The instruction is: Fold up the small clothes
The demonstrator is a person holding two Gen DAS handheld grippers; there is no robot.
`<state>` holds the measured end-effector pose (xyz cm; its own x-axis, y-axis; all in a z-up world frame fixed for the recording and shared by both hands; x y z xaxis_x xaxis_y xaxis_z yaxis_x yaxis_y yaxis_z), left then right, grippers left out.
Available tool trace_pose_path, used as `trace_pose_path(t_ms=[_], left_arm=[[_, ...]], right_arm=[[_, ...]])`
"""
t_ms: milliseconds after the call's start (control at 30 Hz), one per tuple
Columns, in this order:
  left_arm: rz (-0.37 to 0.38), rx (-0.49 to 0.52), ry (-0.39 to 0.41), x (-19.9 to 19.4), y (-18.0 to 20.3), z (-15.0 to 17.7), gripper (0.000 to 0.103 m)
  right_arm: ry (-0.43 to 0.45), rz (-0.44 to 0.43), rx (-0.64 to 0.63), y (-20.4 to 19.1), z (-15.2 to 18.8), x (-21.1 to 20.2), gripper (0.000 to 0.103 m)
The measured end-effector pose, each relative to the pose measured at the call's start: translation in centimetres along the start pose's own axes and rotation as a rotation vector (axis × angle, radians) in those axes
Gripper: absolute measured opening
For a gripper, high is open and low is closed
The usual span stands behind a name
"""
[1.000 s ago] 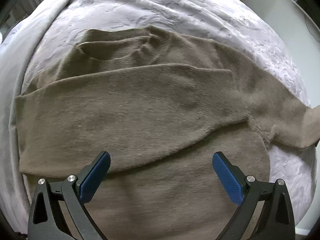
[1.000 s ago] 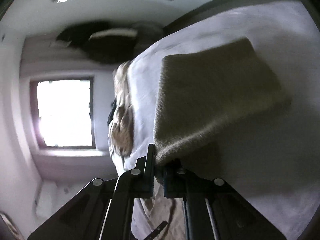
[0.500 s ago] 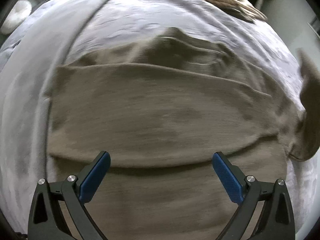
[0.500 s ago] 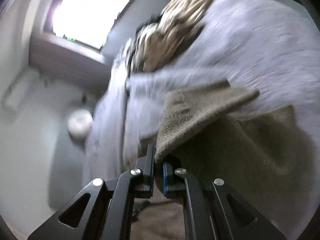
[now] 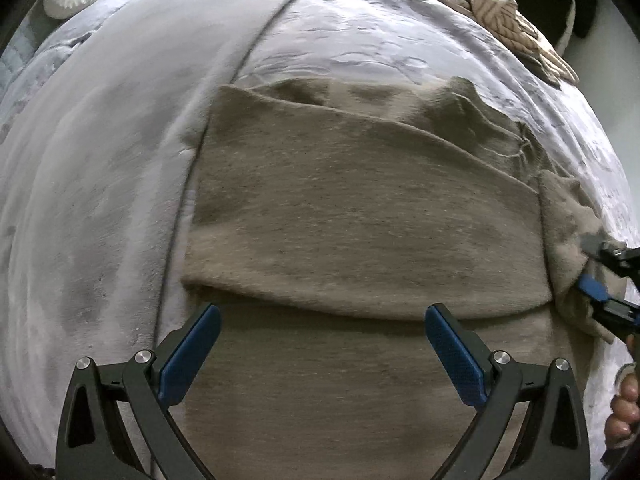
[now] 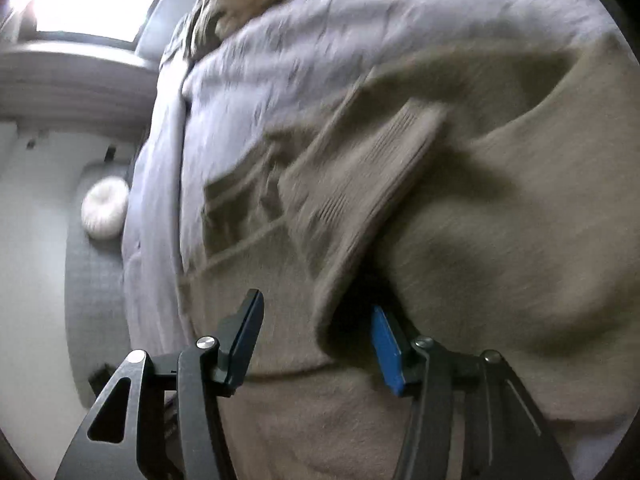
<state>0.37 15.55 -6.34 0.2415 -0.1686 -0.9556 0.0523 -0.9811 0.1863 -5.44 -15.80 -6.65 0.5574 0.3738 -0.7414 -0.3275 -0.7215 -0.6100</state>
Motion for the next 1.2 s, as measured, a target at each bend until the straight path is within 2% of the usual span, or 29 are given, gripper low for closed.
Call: trace_pose_path(t_ms=[67,133,167,200,267,400,433,533,667,767,833,967,1100,1200], left_arm=[[0.016,-0.025,-0.007,-0.1,-0.6,-0.1,0.102],[0.038,-0.042,-0.009,-0.5,-1.0,-0.2,0.102],[0.044,-0.044,-0.006,-0.6,-1.2,-0.3,0.102],[0.051,-0.041,-0.001,-0.9,-1.3,-0.3,0.102],[0.058,-0.033,0.005,-1.2,-1.4,-0.4,0.102],[0.080,-0.034,0.011,-2.0,-2.5,-0.7,0.102],[0.091,-0.042,0.012,-2.1,-2.8,-0.8,0.102],[0.101,-0.064,0.017,-2.4,-3.8,-1.0,0.102],[0.122,-0.100,0.008,-2.1,-4.3,-1.3,0.102],[0.141,-0.106,-0.003,-1.9,-4.1,-1.6,0.102],[0.158,-0.102,-0.013,-1.8,-3.7,-1.8,0.102],[0.210,-0.081,-0.025,-1.9,-2.0,-1.9,0.102],[0.274,-0.062,-0.067,-0.9,0.9,-2.1,0.102],[0.294,-0.054,-0.095,0.4,2.6,-2.2,0.102]], right_arm=[[0.030,0.002,0.064,0.7,-1.0,-0.3,0.057],[0.058,-0.015,0.118,1.1,-1.6,-0.1,0.049],[0.070,-0.021,0.124,0.9,-2.1,0.3,0.022],[0.071,-0.015,0.116,0.5,-2.6,0.6,0.008],[0.083,-0.021,0.050,-1.4,-3.7,1.0,0.008],[0.050,-0.025,-0.213,-7.2,-3.7,2.0,0.008],[0.018,-0.013,-0.300,-9.0,-3.2,2.9,0.008],[-0.062,0.023,-0.454,-11.6,-1.1,4.7,0.008],[-0.179,0.077,-0.564,-12.8,2.0,7.8,0.008],[-0.241,0.084,-0.566,-12.4,3.5,8.7,0.012],[-0.245,0.083,-0.547,-11.7,4.7,7.4,0.013],[-0.224,0.050,-0.465,-10.0,5.6,4.5,0.050],[-0.206,0.039,-0.326,-6.3,6.4,1.5,0.052],[-0.165,0.036,-0.189,-2.7,6.9,-1.3,0.052]])
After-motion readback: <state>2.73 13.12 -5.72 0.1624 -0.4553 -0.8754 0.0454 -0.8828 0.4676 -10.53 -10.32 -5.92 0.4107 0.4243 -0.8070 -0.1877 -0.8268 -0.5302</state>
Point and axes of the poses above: each gripper's, at about its wrist camera, not at the fingertips, and x roughly the way its jaws point, y to its right, z to its underside, the point moved 2 cm from there along x, roughly the way its jaws point, and after that the axes turned 15 degrees about -x, right-handed, at the moved point
